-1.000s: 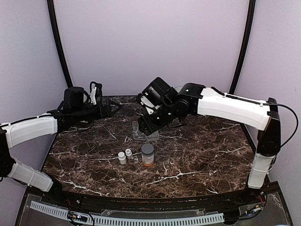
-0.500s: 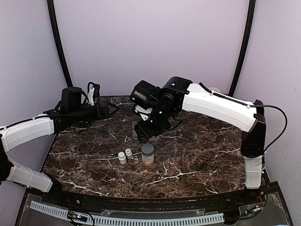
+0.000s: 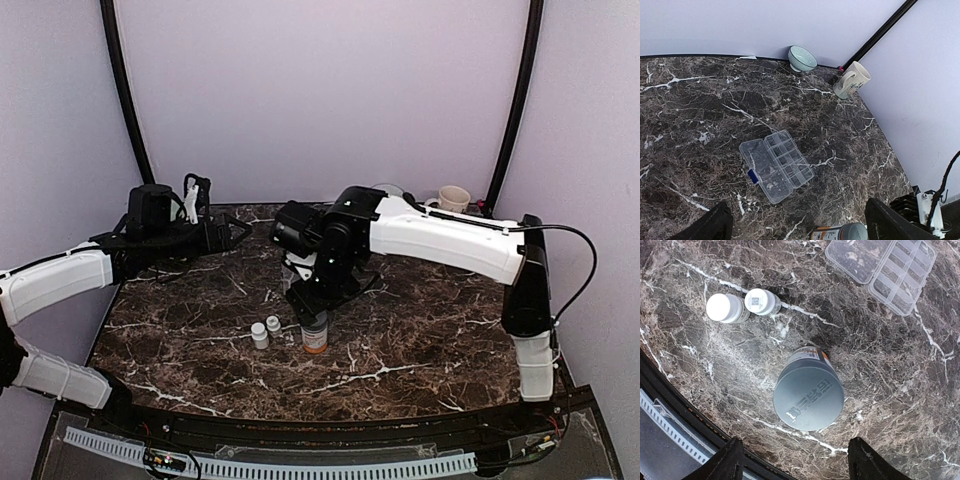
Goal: Sort the pills into containers
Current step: Pick up the pill bottle from the center of the board.
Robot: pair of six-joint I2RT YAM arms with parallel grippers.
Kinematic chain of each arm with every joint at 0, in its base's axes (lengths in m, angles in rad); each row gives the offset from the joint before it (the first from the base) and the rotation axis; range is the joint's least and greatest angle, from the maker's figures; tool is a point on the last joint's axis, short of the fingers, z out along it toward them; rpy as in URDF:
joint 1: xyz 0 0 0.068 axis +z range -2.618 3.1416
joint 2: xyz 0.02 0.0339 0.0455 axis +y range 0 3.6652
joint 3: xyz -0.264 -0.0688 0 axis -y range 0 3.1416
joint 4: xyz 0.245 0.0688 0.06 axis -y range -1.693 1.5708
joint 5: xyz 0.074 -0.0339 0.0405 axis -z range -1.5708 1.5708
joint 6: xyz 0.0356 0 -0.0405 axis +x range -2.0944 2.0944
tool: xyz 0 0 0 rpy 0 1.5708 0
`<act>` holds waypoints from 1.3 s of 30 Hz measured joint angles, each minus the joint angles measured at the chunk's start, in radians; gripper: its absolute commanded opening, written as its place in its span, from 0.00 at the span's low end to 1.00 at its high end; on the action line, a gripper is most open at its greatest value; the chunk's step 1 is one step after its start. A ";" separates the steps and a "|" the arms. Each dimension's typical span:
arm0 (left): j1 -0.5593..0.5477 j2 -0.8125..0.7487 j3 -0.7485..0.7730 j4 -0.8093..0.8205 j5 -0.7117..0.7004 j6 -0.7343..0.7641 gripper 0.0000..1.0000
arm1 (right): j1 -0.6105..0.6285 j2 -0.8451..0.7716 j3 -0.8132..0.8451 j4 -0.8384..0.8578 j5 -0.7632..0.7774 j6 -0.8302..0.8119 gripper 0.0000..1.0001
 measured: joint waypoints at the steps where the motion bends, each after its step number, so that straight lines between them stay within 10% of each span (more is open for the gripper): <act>1: 0.000 0.000 0.000 0.000 0.000 0.000 0.95 | 0.000 0.006 -0.002 0.000 -0.002 0.000 0.73; 39: 0.000 0.000 -0.003 0.002 -0.005 -0.001 0.95 | -0.044 0.062 -0.030 0.047 -0.054 -0.030 0.71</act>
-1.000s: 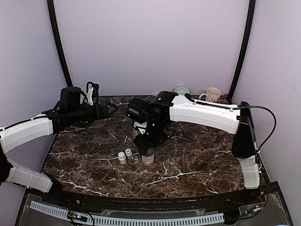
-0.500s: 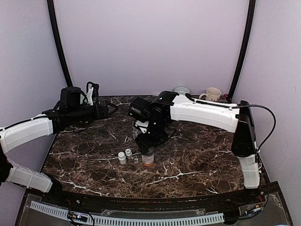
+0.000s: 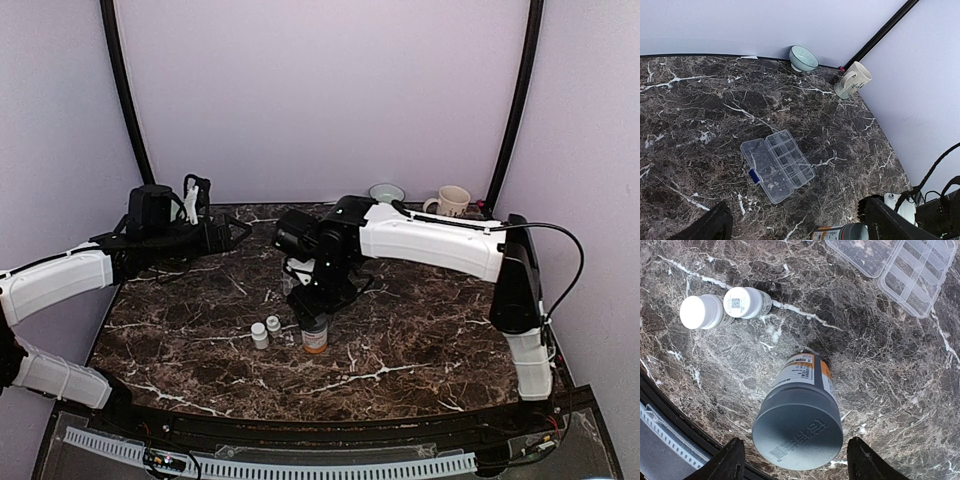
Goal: Sort the pills into containers
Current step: Pick up the pill bottle from the center of the board.
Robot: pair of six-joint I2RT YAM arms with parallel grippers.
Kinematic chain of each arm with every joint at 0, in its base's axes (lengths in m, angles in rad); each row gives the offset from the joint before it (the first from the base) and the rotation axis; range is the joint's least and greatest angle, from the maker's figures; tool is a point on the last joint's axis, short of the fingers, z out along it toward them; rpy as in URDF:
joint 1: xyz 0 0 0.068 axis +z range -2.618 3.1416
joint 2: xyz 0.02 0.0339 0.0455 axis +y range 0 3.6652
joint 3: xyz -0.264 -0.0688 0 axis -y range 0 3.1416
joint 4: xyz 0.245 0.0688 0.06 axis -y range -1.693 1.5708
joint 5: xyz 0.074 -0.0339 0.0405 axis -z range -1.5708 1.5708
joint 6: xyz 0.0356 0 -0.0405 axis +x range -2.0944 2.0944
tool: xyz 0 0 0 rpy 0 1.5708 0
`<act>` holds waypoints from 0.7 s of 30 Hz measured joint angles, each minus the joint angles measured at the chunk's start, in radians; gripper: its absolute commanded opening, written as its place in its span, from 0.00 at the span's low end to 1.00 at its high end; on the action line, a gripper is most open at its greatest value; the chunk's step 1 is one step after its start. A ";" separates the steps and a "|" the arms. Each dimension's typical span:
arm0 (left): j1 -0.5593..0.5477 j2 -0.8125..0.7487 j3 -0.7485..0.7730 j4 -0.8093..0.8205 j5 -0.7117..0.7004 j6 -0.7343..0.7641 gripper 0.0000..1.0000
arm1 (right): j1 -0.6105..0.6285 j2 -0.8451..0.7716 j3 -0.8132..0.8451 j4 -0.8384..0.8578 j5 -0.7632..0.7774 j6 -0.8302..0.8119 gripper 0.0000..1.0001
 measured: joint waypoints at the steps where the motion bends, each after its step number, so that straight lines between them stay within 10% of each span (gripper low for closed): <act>1: 0.000 0.000 0.000 0.000 0.000 0.000 0.95 | 0.000 0.002 0.000 0.000 -0.002 0.000 0.71; 21: 0.000 0.000 -0.010 0.015 0.000 -0.004 0.95 | -0.010 0.020 0.000 0.005 -0.016 -0.018 0.56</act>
